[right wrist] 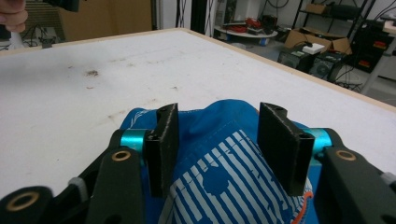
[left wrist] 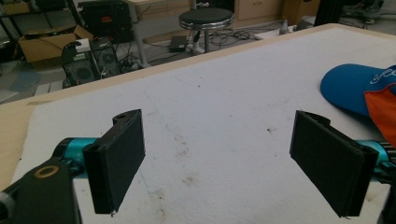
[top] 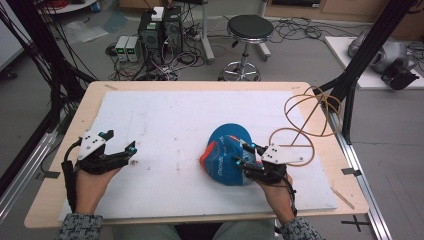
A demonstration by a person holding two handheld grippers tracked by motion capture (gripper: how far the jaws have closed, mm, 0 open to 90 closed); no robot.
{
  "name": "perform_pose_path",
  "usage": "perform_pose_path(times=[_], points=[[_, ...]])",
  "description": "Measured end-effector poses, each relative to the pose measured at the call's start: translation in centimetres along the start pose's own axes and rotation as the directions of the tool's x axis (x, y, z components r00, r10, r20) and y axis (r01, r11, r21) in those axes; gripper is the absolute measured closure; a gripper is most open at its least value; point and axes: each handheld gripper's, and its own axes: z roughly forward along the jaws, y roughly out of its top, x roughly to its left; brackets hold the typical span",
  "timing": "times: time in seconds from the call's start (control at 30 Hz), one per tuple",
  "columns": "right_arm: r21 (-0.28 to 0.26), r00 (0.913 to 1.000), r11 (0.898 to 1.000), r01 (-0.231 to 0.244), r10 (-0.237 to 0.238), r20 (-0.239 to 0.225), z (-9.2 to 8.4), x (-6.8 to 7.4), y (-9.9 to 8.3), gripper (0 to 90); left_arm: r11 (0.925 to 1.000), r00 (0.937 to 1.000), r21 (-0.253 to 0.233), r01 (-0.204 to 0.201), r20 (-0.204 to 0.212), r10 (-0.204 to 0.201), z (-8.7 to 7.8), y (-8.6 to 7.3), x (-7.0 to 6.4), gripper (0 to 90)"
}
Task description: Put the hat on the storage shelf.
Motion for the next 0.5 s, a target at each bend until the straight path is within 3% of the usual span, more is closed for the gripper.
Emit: perform_pose_path(times=[0.5], points=[[0.034,0.9997,0.999,0.023,-0.024,0.003,0.58,-0.29,0.46,84.8,1.0,0.9999,-0.002,0.005,-0.012,-0.005,-0.24,0.08,0.34,18.4]])
